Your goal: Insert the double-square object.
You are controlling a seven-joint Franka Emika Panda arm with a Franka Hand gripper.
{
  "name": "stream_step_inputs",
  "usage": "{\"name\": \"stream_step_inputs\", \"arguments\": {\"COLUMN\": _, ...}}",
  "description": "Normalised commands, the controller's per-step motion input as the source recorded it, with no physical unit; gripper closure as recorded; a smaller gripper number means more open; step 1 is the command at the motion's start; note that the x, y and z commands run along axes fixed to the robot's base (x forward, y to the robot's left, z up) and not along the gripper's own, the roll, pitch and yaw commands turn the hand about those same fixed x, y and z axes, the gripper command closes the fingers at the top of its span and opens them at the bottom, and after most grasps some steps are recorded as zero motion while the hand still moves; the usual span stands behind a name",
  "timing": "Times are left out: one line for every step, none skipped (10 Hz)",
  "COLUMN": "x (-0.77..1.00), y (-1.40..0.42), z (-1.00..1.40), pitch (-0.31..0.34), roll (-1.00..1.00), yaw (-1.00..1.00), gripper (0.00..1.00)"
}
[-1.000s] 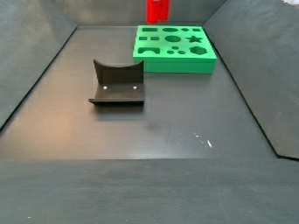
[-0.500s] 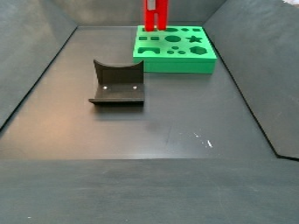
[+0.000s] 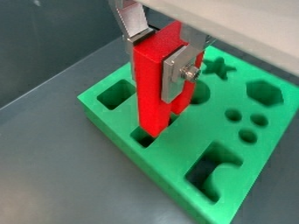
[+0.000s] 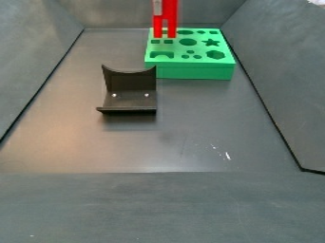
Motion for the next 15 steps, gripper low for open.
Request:
{"name": "stream_step_inputs", "arguments": {"x": 0.27, "y": 0.01, "z": 0.0, "pitch": 0.027, "roll": 0.0, "yaw": -0.33, "gripper": 1.0}}
{"name": "stream_step_inputs", "arguments": {"x": -0.04, "y": 0.0, "z": -0.11, "pitch": -0.001, "roll": 0.04, "yaw": 0.0, "gripper": 1.0}}
{"name": "stream_step_inputs", "arguments": {"x": 0.0, "y": 0.0, "z": -0.37, "pitch": -0.014, "roll": 0.01, "yaw": 0.0, "gripper": 1.0}}
{"name": "stream_step_inputs", "arguments": {"x": -0.05, "y": 0.0, "z": -0.25, "pitch": -0.053, "roll": 0.0, "yaw": 0.0, "gripper": 1.0}}
{"name": "stream_step_inputs", "arguments": {"x": -0.21, "y": 0.0, "z": -0.07, "pitch": -0.1, "roll": -0.01, "yaw": 0.0, "gripper": 1.0}}
{"name": "stream_step_inputs", "arguments": {"x": -0.1, "y": 0.0, "z": -0.03, "pitch": -0.057, "roll": -0.03, "yaw": 0.0, "gripper": 1.0}}
{"name": "stream_step_inputs", "arguments": {"x": -0.03, "y": 0.0, "z": -0.1, "pitch": -0.059, "roll": -0.03, "yaw": 0.0, "gripper": 1.0}}
{"name": "stream_step_inputs", "arguments": {"x": 0.0, "y": -0.03, "z": -0.11, "pitch": -0.09, "roll": -0.02, "yaw": -0.1, "gripper": 1.0}}
{"name": "stream_step_inputs", "arguments": {"x": 0.0, "y": 0.0, "z": -0.09, "pitch": -0.054, "roll": -0.02, "yaw": -0.02, "gripper": 1.0}}
{"name": "stream_step_inputs", "arguments": {"x": 0.0, "y": 0.0, "z": -0.09, "pitch": -0.033, "roll": -0.04, "yaw": 0.0, "gripper": 1.0}}
{"name": "stream_step_inputs", "arguments": {"x": 0.03, "y": 0.0, "z": -0.07, "pitch": 0.0, "roll": -0.02, "yaw": 0.0, "gripper": 1.0}}
{"name": "stream_step_inputs", "arguments": {"x": 0.05, "y": -0.03, "z": -0.05, "pitch": 0.0, "roll": 0.0, "yaw": 0.0, "gripper": 1.0}}
{"name": "stream_step_inputs", "arguments": {"x": 0.06, "y": -0.03, "z": -0.03, "pitch": 0.0, "roll": 0.0, "yaw": 0.0, "gripper": 1.0}}
{"name": "stream_step_inputs", "arguments": {"x": 0.0, "y": -0.01, "z": 0.0, "pitch": 0.004, "roll": 0.0, "yaw": 0.0, "gripper": 1.0}}
{"name": "stream_step_inputs", "arguments": {"x": -0.06, "y": 0.0, "z": 0.0, "pitch": -0.006, "roll": 0.0, "yaw": 0.0, "gripper": 1.0}}
